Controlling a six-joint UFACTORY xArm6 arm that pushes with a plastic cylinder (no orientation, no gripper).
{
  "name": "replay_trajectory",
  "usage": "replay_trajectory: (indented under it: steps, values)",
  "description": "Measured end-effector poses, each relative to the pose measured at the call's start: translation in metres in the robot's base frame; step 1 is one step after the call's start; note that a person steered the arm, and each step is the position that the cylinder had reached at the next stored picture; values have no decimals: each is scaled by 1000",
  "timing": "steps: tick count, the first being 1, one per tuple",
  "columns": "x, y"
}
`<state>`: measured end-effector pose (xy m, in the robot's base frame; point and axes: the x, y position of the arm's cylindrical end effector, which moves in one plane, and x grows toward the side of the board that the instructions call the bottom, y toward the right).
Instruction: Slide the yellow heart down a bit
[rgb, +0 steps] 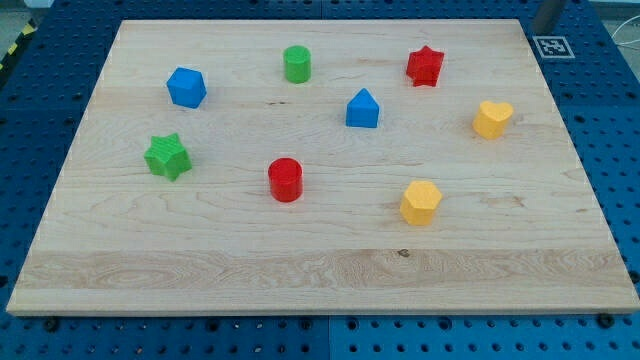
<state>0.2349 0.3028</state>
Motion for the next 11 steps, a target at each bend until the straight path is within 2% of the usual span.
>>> replay_trajectory:
  steps: [1,4,6,8,10,11]
  values:
    - [25,-28]
    - [43,-30]
    - [115,-35]
    - [117,-52]
    - [146,-108]
    - [160,-118]
